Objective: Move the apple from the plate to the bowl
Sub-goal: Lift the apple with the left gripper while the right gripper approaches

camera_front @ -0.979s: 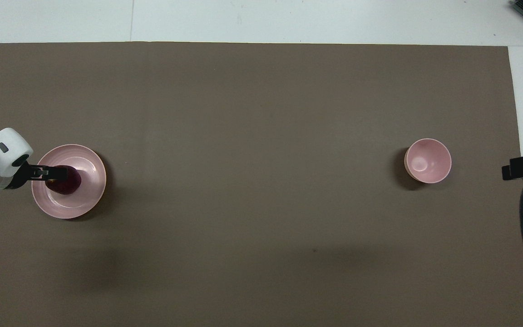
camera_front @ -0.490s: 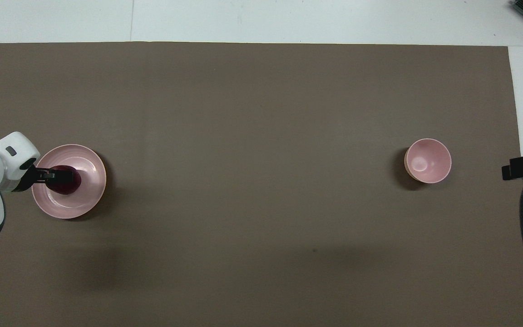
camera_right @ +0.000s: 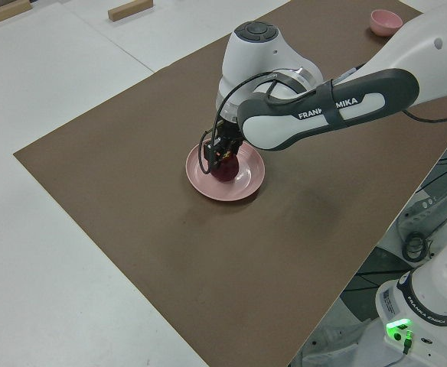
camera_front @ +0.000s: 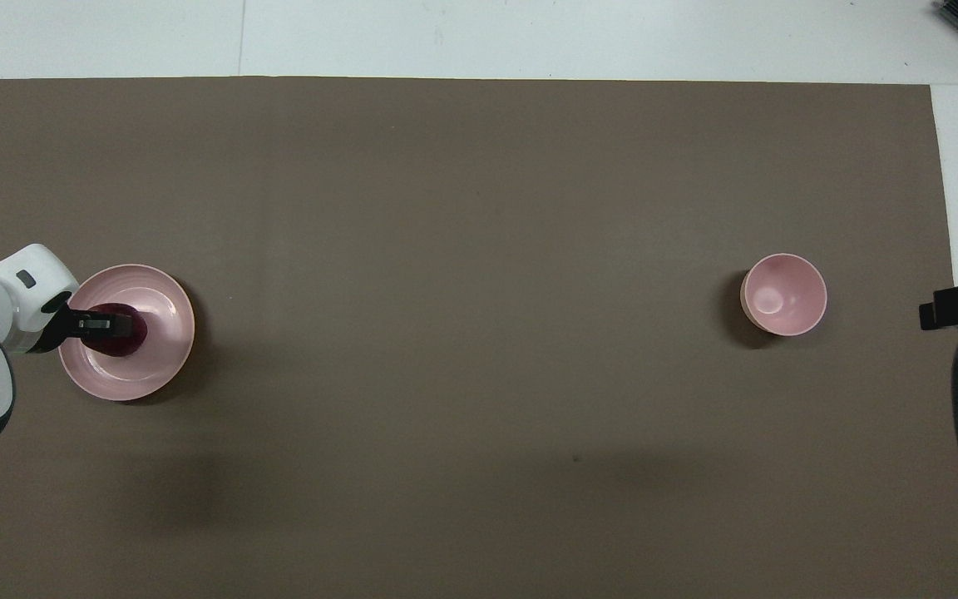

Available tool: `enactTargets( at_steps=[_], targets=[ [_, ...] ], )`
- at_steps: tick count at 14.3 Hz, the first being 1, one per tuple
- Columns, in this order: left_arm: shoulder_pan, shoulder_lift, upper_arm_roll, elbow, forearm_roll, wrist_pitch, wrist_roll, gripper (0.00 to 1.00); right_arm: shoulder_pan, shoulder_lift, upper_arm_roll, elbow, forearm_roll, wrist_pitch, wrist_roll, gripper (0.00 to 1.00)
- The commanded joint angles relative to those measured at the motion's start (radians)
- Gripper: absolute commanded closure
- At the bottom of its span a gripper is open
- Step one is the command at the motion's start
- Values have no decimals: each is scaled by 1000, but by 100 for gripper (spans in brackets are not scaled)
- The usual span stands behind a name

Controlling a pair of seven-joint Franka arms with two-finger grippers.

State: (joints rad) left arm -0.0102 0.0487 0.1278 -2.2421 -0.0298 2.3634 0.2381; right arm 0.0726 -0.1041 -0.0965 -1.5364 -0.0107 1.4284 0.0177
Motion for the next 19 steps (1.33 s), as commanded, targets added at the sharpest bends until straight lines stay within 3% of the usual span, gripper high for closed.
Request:
enactTargets(
  at_steps=[1,7,12,19],
  targets=[
    [-26,-12,6,-10,-16,7,20,100,-7,3,4,5,-5,-9,16,0],
    [-43,-92,-43,41,-31,-124,-5,100,-7,1,4,5,-2,-12,11,0],
    [-43,-119,-135,107,-327,-265,-16,100,6,-12,9,-14,0,-17,-4,0],
    [-42,-119,-290,122,-706,-268,-68,100,-19,-3,-2,-88,219,6,146,0]
  ],
)
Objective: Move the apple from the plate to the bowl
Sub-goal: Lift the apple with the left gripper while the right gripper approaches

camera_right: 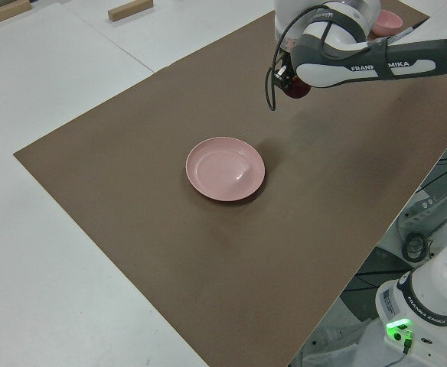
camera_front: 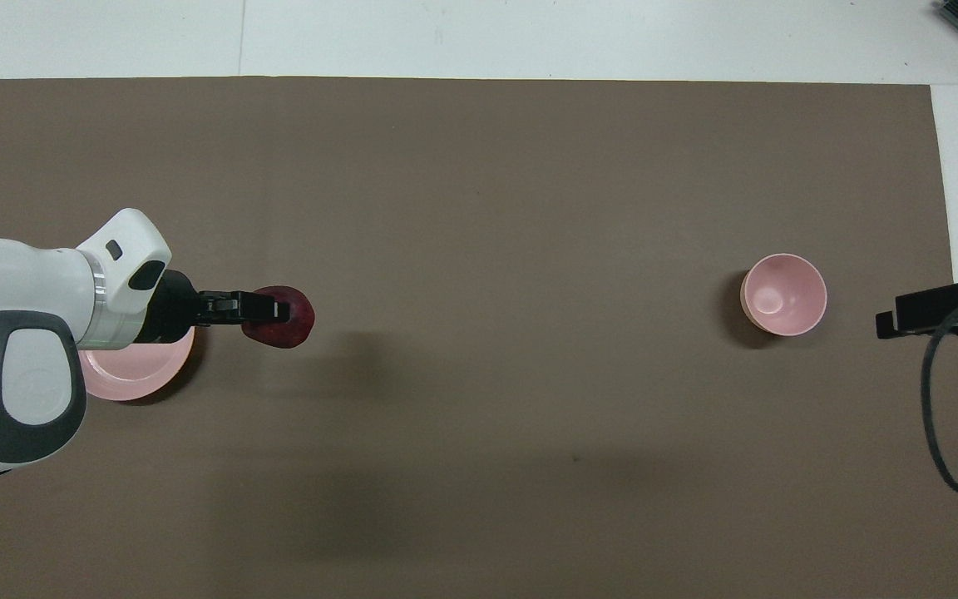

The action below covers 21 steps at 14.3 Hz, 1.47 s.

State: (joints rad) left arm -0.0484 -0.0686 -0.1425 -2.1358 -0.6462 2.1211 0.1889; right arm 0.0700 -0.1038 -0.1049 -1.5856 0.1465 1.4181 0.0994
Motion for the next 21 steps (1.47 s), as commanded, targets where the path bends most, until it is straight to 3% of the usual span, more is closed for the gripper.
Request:
enactTargets(
  at_steps=[1,7,10,17,21],
  targets=[
    [-4,-3,-38,17,-143,-23,-26,100,-15,-2,7,-51,105,36,129,0],
    [1,-2,-175,36,-378,31,-129,100,-15,44,7,-65,323,44,445,0],
    [-1,-2,-261,34,-461,183,-187,100,-12,96,7,-65,430,55,566,0],
    [1,-2,-448,48,-806,477,-186,100,-6,232,7,-68,727,104,738,0],
    [4,-5,-485,60,-888,546,-184,100,20,285,8,-76,829,173,784,0]
  ],
)
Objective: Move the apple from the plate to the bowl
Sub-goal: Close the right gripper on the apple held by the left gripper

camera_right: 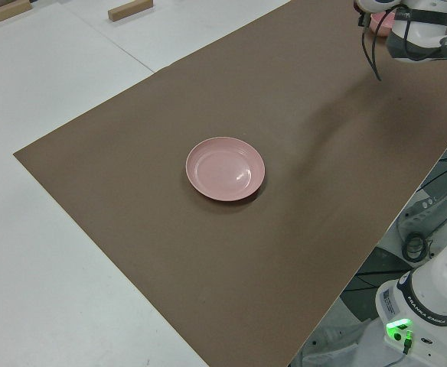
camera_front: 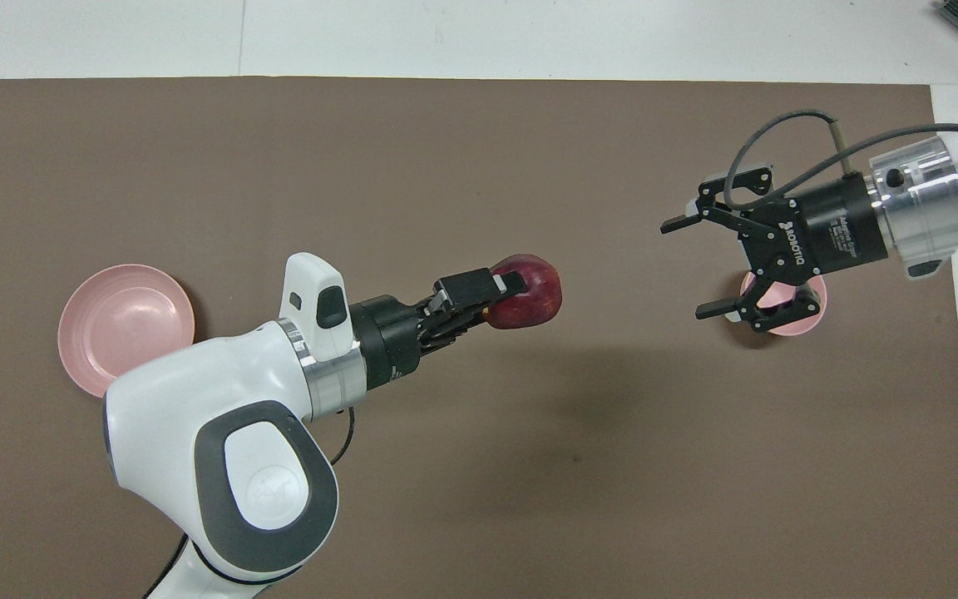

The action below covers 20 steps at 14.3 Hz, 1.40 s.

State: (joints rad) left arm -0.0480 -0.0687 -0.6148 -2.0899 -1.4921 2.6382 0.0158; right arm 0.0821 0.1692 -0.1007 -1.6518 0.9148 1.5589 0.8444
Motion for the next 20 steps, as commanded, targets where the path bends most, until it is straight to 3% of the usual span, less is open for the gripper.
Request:
enactTargets(
  at_steps=[1,4,20],
  targets=[
    [8,-5,-29,30,-51,45,-11,100,19,13,4,-9,67,41,42,0],
    [10,0,-66,51,-54,120,-8,100,74,13,6,-9,70,79,54,0],
    [10,-3,-69,54,-48,154,-8,100,159,4,13,-54,140,136,71,0]
  ],
)
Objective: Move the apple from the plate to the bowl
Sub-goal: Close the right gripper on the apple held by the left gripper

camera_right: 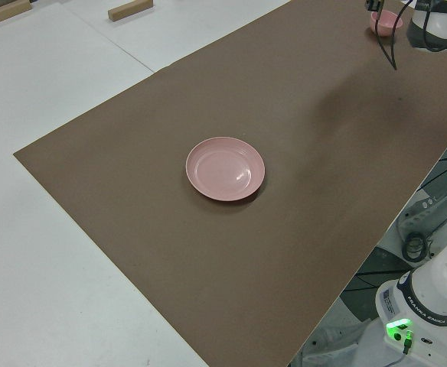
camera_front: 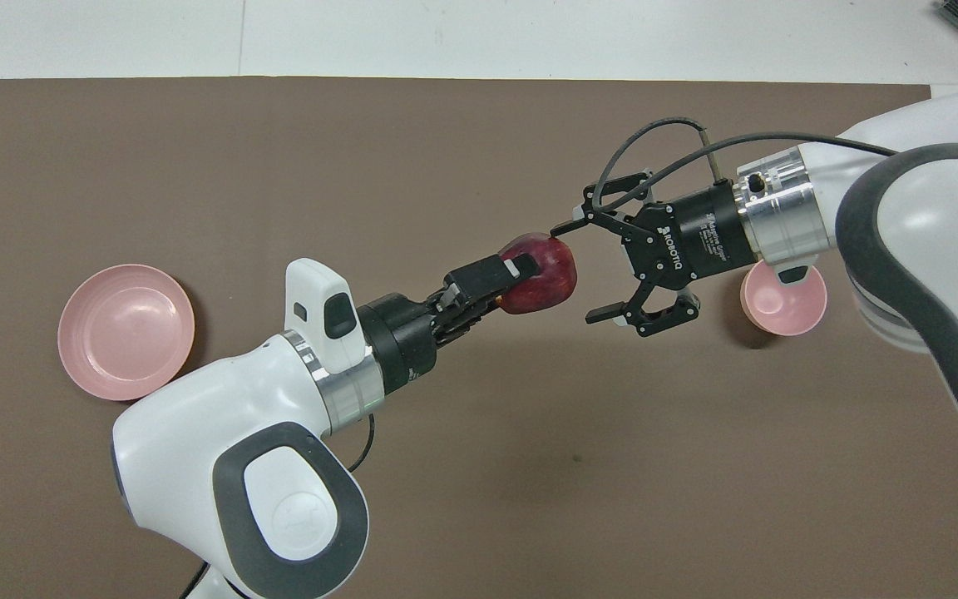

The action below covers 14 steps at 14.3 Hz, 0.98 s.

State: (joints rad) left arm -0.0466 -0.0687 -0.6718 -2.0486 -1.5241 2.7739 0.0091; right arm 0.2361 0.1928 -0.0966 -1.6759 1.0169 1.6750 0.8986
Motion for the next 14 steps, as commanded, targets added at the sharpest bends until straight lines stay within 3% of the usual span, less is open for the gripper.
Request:
enactTargets(
  at_steps=[1,4,12,13,14],
  targets=[
    [8,-3,-14,13,-14,18,-1,100,12,-20,11,-30,41,31,22,0],
    [8,-3,-14,15,-14,18,-1,100,48,-21,11,-30,42,86,45,0],
    [7,-5,-14,15,-13,18,0,100,57,-21,11,-33,37,89,45,2],
    [7,-5,-14,15,-13,18,0,100,60,-21,11,-33,35,89,43,45],
    [7,-5,-14,15,-13,16,0,100,63,-21,11,-31,35,89,48,99]
  ],
)
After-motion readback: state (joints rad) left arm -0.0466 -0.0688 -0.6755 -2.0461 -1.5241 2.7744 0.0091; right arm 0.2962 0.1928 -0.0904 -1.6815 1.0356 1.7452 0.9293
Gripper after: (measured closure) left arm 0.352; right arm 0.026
